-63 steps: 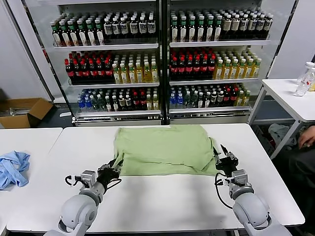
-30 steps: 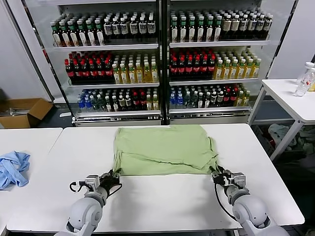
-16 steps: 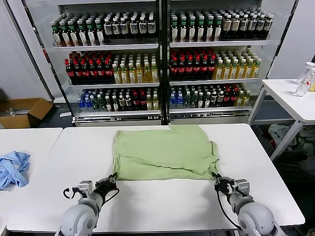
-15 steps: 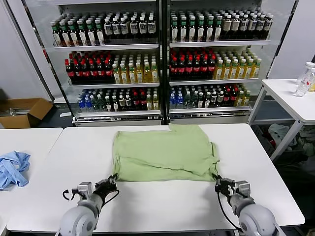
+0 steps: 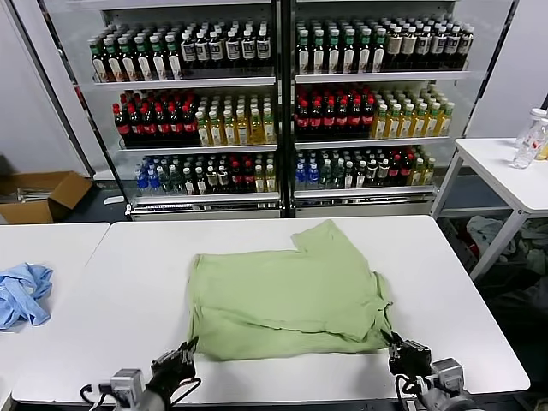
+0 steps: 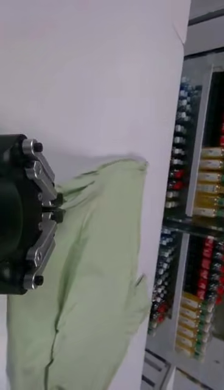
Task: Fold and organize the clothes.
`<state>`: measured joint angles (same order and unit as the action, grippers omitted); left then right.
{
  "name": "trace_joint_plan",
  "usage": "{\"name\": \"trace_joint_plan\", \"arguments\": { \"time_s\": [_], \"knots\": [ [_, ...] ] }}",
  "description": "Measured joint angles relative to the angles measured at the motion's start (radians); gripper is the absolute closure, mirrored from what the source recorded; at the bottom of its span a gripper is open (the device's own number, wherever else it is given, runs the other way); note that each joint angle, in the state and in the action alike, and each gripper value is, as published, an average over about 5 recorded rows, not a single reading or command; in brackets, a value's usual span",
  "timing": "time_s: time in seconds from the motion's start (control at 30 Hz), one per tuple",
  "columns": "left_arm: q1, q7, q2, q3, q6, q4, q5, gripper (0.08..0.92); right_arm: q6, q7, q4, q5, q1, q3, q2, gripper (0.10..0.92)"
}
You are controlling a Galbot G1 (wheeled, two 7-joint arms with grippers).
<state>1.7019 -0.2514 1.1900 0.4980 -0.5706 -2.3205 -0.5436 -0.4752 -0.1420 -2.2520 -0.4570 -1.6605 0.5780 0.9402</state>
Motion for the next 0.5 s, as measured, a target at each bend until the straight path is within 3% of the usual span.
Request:
{"name": "trace_joint_plan", "arguments": {
  "time_s": [0.23, 0.5],
  "knots": [
    [-0.019, -0.009, -0.046, 0.04, 0.009, -0.038, -0.011, 0.566, -0.028, -0.04, 0.043, -0.065, 0.178, -0.046, -0.005, 0.487],
    [-0.215, -0.04, -0.092, 0.004, 0.002, 0.074, -0.075, 0.34, -0.063, -0.075, 0.297, -0.135, 0.575, -0.238, 0.055, 0.258]
  ]
}}
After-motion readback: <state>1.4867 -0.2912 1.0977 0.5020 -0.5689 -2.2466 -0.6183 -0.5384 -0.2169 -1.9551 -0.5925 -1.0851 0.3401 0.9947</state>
